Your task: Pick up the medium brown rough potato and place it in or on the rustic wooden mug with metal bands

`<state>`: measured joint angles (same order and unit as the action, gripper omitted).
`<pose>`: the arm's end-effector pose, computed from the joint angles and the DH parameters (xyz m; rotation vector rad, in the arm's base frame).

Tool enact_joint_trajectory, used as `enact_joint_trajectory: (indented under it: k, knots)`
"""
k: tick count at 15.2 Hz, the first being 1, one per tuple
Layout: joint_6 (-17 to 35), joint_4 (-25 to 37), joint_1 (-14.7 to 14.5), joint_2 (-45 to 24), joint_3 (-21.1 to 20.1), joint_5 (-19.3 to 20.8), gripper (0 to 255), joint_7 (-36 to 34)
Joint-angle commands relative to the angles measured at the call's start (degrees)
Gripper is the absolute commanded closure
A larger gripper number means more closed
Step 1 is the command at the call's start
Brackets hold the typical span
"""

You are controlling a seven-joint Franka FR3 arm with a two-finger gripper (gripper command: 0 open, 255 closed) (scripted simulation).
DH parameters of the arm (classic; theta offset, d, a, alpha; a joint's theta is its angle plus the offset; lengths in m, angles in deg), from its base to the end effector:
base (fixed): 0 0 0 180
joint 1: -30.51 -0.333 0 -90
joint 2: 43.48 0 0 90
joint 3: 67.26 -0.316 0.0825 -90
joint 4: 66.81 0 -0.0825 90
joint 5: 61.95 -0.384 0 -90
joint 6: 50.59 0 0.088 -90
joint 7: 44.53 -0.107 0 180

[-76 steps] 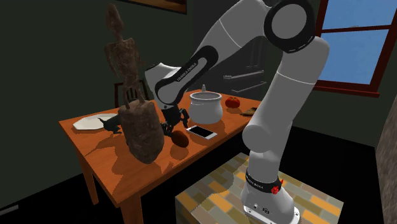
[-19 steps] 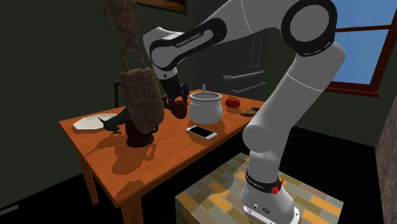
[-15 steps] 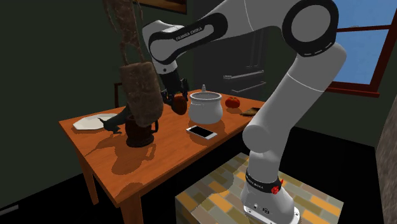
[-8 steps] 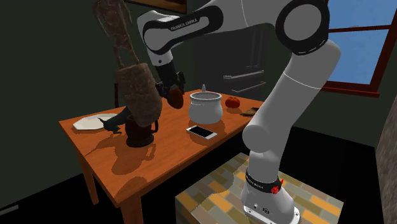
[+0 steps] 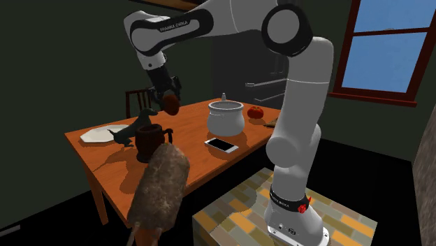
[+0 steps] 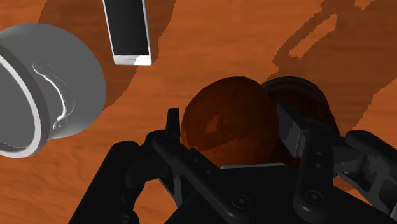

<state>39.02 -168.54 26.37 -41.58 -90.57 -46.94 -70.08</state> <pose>0.4848 0.2235 0.5489 2.8140 0.0759 -0.0552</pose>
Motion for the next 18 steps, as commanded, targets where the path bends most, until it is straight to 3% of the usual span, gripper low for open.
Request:
enact_joint_trajectory:
  k: [1, 6, 18]
  knots:
    - [-1.51, 6.05, -0.61, -5.4, -0.81, 1.86, 255, -1.45]
    - [-7.31, 23.41, -4.22, -18.99, -1.63, 6.94, 255, -3.75]
    - [1.85, 13.33, -3.12, -18.32, -1.32, 6.66, 255, -5.96]
